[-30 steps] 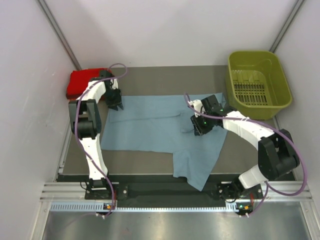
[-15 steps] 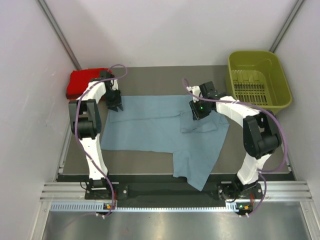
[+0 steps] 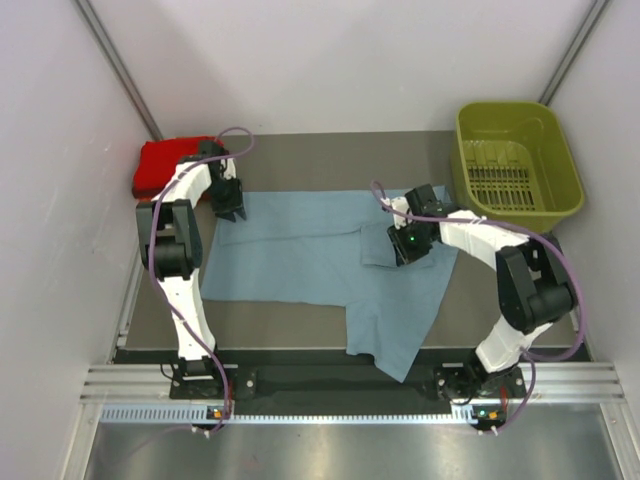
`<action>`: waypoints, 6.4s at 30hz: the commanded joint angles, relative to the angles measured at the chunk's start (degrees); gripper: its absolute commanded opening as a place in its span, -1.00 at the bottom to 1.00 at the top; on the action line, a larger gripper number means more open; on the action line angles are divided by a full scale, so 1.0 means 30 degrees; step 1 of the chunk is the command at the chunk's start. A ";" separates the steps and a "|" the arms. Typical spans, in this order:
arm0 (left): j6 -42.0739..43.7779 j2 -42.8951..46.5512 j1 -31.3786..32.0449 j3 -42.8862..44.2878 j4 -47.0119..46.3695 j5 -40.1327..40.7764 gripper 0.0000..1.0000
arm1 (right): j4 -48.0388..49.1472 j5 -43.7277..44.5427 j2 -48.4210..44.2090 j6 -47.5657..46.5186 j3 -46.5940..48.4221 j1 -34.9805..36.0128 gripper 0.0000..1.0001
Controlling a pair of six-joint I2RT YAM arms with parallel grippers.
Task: Fold and stack the t-shirts
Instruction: Fold the tshirt
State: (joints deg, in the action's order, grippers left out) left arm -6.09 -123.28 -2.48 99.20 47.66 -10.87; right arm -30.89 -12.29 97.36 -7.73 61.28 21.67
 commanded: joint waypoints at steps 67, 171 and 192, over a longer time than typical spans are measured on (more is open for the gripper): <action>0.1121 -0.7976 0.0739 0.8359 -0.0651 0.2892 -0.14 | 0.1948 -0.0179 1.0612 0.3981 1.3148 -0.4939 0.38; -0.0608 0.9748 -0.1604 -0.3916 -0.0594 0.4943 0.43 | -0.7398 0.0143 -0.5413 -1.3509 -0.6391 1.1262 0.31; -0.1719 0.9599 -0.3330 -0.5085 0.0784 0.3802 0.43 | -0.3970 0.1490 -0.3449 -1.1634 -0.6452 1.2141 -0.57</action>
State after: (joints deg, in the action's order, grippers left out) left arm -8.75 -96.27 -10.41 85.82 47.57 2.57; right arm -50.43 -4.60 84.40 -43.27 43.66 56.42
